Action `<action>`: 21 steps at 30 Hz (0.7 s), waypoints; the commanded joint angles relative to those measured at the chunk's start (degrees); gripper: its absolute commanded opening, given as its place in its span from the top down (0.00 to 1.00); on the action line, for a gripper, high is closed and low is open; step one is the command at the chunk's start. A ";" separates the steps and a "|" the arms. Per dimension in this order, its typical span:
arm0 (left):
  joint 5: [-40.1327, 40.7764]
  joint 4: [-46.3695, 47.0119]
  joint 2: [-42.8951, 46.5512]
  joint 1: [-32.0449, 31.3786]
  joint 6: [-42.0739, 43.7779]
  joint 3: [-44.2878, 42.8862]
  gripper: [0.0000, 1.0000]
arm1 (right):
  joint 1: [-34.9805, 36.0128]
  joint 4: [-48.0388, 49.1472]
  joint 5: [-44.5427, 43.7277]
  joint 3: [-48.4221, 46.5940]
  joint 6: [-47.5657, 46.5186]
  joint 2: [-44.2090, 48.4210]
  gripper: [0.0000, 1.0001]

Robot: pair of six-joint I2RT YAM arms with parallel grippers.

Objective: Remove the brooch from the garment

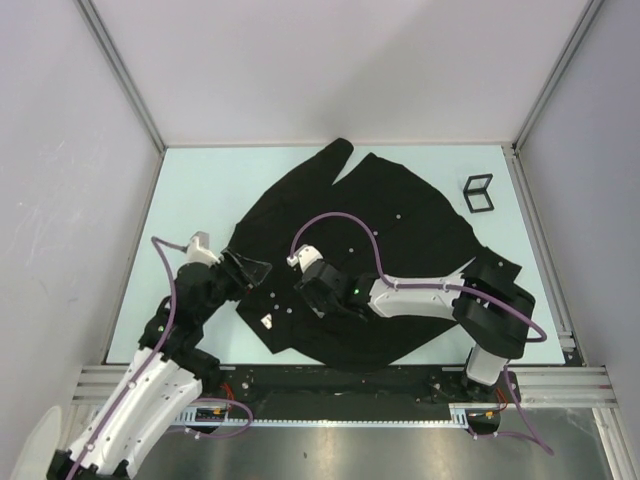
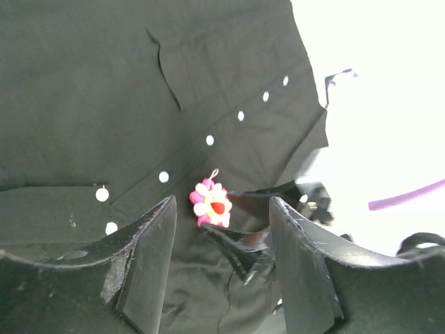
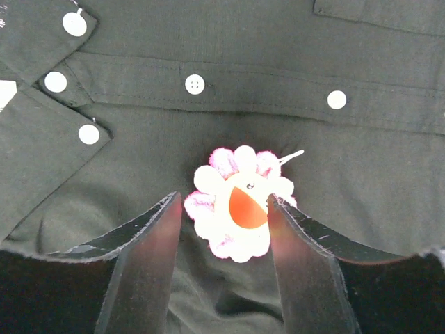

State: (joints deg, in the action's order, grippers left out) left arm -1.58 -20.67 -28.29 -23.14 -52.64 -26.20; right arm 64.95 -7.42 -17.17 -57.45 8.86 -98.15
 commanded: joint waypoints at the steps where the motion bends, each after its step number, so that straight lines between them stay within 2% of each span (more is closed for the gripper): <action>1: 5.80 -3.24 4.99 0.02 -2.82 0.53 0.39 | 0.79 3.46 -3.39 0.15 -0.07 -2.13 0.42; 9: 5.19 -3.69 5.27 0.02 -2.12 0.27 0.39 | 1.23 4.26 -4.80 0.15 0.01 -4.33 0.42; 11: 3.53 -2.63 4.30 0.02 -1.76 0.53 0.38 | 1.50 4.17 -6.12 0.15 0.10 -4.33 0.45; 18: -4.12 4.74 -3.07 0.02 0.17 1.41 0.38 | 1.94 4.52 -8.58 0.93 0.37 -2.23 0.66; 20: -6.05 5.98 -5.97 0.02 0.87 1.50 0.37 | 1.94 5.48 -9.02 1.99 0.54 -1.09 0.68; 21: -7.89 7.12 -6.94 0.02 1.14 1.50 0.38 | 1.85 5.49 -9.46 2.17 0.72 -0.64 0.73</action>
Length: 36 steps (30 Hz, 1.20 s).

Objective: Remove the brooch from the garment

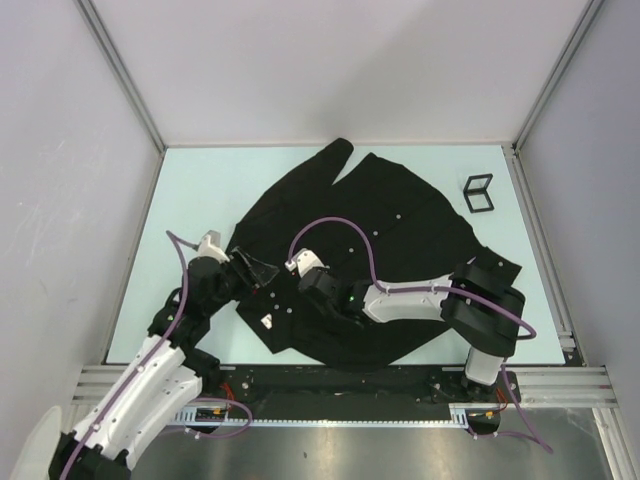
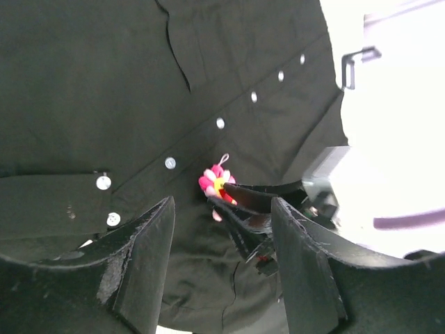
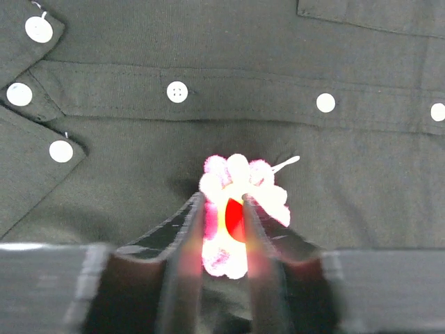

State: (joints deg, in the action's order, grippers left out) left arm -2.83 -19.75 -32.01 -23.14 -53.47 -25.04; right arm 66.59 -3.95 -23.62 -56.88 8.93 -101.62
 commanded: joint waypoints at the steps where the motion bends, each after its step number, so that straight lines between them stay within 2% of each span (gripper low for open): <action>1: -7.71 6.82 -4.89 0.02 2.14 0.34 0.38 | 0.21 2.19 -3.19 2.12 0.65 3.70 0.76; 4: -9.91 8.32 -6.57 0.02 2.93 0.43 0.38 | -0.14 2.45 -3.37 2.48 1.00 4.33 0.91; 8: -12.02 10.08 -8.68 -0.15 3.37 0.87 0.39 | -0.58 2.54 -2.93 2.57 1.70 4.68 1.00; 15: -14.39 12.27 -14.65 -2.26 4.61 0.52 0.47 | -2.95 3.33 1.46 3.62 2.93 6.08 1.00; 20: -13.96 14.38 -19.31 -6.48 5.48 -1.15 0.52 | -6.28 5.79 5.24 5.46 4.16 7.93 1.00; 27: -12.99 17.37 -27.22 -11.13 5.57 -3.00 0.60 | -11.30 8.69 15.08 8.54 6.36 9.60 1.00; 32: -12.90 19.31 -32.93 -12.46 5.40 -4.32 0.60 | -12.62 9.75 20.00 9.16 6.89 9.43 1.00; 36: -11.59 19.57 -34.26 -12.46 4.70 -3.88 0.66 | -11.92 10.01 20.71 9.25 7.06 8.55 1.00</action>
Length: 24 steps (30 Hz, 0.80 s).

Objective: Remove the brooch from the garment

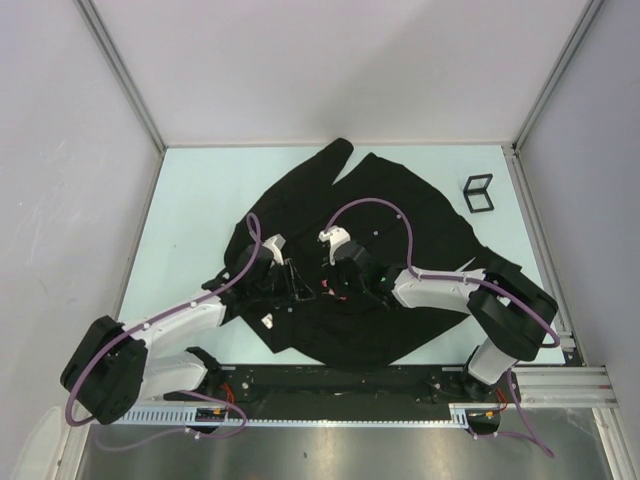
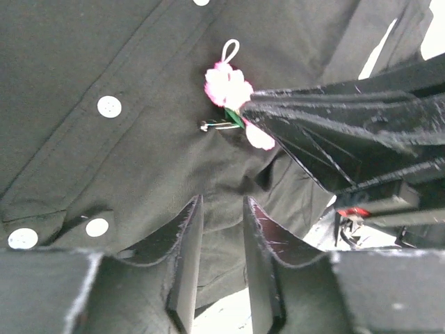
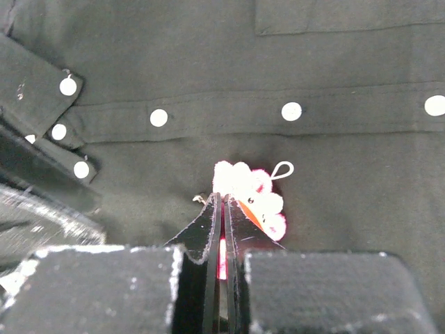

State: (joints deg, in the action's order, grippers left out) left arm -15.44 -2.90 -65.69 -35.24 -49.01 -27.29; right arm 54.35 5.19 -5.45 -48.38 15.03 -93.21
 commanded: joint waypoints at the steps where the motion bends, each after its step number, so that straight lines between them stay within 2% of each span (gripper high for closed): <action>1: 1.55 2.63 -0.23 -0.35 0.06 -0.84 0.67 | 0.58 1.05 2.81 0.66 1.40 -0.39 1.00; 14: 6.04 4.57 6.62 -0.35 -3.02 3.99 0.71 | 2.87 9.04 4.84 0.66 13.53 -2.94 1.00; 24: 3.94 8.33 6.10 -0.35 -3.90 6.54 0.72 | 1.38 11.86 -0.35 0.66 12.58 -0.84 1.00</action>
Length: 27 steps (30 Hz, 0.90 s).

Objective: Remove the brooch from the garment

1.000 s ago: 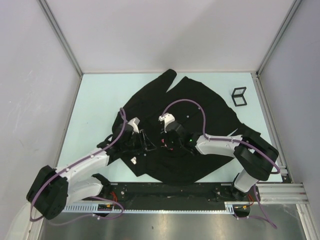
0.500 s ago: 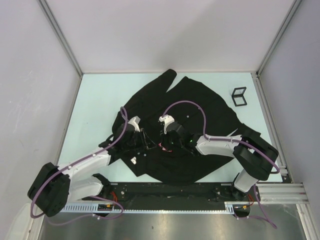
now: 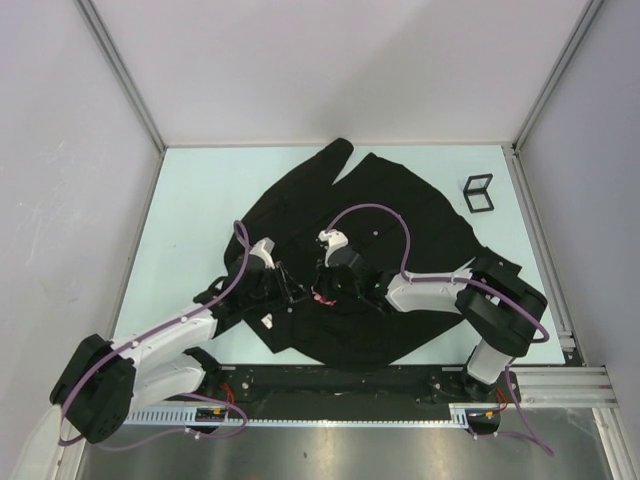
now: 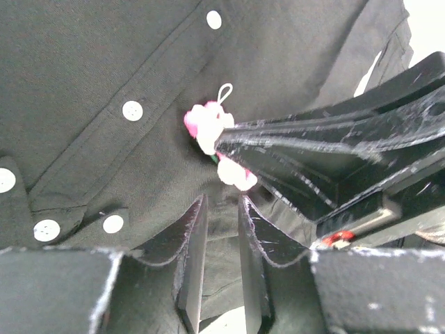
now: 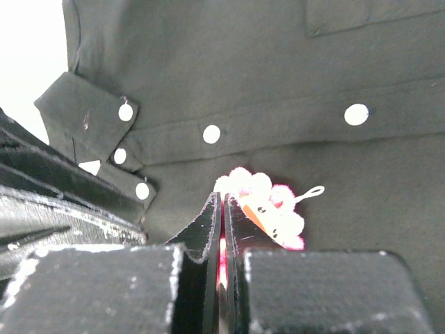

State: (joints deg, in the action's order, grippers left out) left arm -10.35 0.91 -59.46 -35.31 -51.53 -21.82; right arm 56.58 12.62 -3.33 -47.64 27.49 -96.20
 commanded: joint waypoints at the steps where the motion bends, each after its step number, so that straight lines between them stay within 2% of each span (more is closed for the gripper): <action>1: -1.43 4.98 -0.74 -0.29 -1.38 0.99 0.72 | -0.85 4.69 -2.47 0.00 -0.24 2.16 1.00; 7: -4.33 7.09 -5.93 -0.37 -1.47 -0.41 0.74 | -0.33 1.10 -4.92 0.00 -2.69 3.65 0.99; 9: -4.24 7.79 -6.72 -0.29 -1.29 -0.24 0.74 | 0.37 -1.72 -6.15 -0.09 -3.75 4.01 0.89; 12: -4.77 7.88 -7.59 -0.29 -0.94 -0.59 0.73 | 0.64 -5.49 -6.42 0.00 -4.19 4.44 0.58; 13: -5.12 7.88 -7.95 -0.29 -0.77 -0.76 0.72 | 0.81 -6.29 -6.34 -0.09 -4.19 4.71 0.54; 16: -5.73 8.06 -9.18 -0.29 -0.33 -1.20 0.71 | 1.60 -9.28 -7.56 -0.09 -4.54 6.02 0.46; 20: -5.30 7.62 -10.24 -0.29 -0.06 -1.64 0.73 | 2.75 -10.69 -7.57 -0.09 -6.12 6.38 0.44; 21: -5.03 7.36 -10.15 -0.29 -0.15 -1.64 0.73 | 2.92 -10.60 -6.96 -0.09 -6.56 6.29 0.38; 24: -2.32 6.30 -7.79 -0.29 -1.20 -0.68 0.77 | 4.59 -10.51 -7.91 -0.09 -8.41 6.12 0.29; 27: 1.81 5.51 -2.25 -0.29 -3.05 1.95 0.78 | 5.56 -9.64 -9.50 -0.09 -10.08 5.15 0.27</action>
State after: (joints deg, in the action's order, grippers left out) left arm -13.50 5.85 -67.99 -35.35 -52.53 -21.19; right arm 60.66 2.17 -10.00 -47.64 20.73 -91.81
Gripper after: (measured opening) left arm 0.225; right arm 0.724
